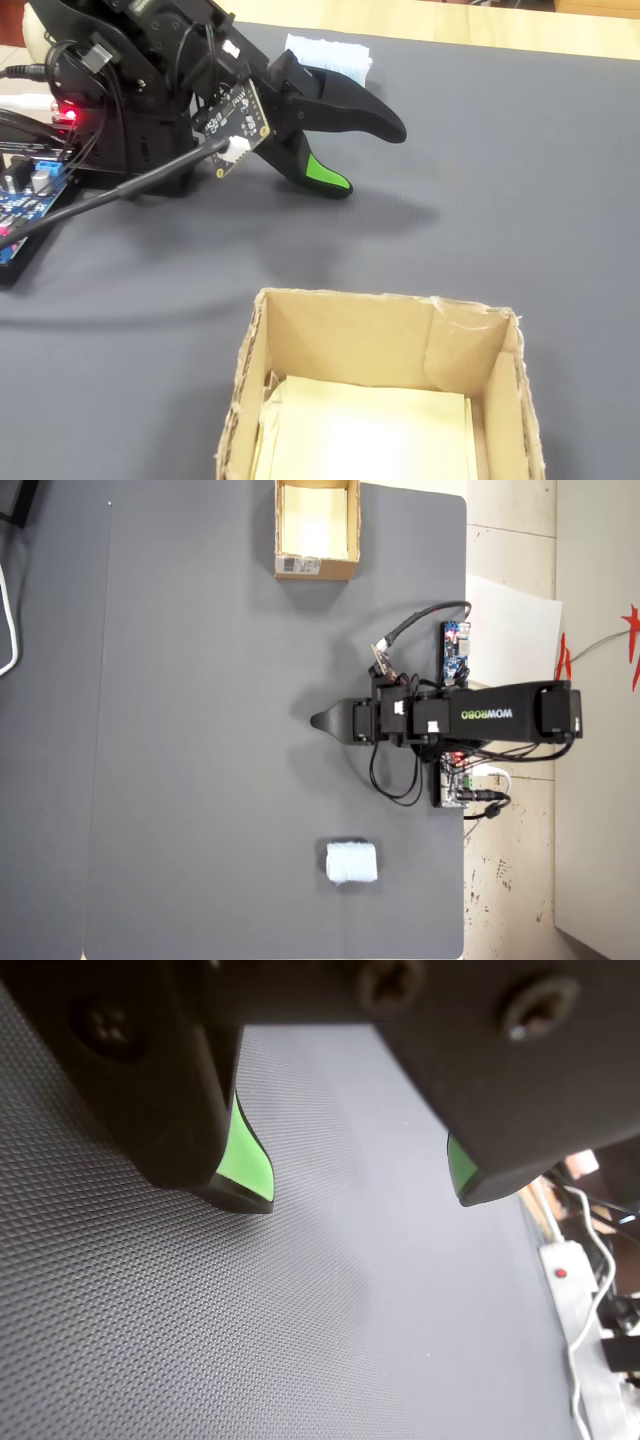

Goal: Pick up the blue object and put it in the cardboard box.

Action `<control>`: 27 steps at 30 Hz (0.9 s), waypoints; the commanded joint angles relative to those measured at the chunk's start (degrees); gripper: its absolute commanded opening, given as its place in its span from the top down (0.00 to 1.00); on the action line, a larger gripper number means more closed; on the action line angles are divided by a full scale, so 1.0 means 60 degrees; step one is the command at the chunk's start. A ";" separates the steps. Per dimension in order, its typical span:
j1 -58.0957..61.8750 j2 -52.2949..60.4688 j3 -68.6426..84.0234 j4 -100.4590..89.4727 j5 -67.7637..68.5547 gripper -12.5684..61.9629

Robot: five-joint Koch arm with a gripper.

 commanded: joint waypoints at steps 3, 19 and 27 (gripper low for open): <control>-0.0117 0.0820 0.0381 0.0791 0.0059 0.37; -0.0117 0.0820 0.0381 0.0806 0.0059 0.37; -0.0117 0.0806 0.0381 0.0806 0.0059 0.37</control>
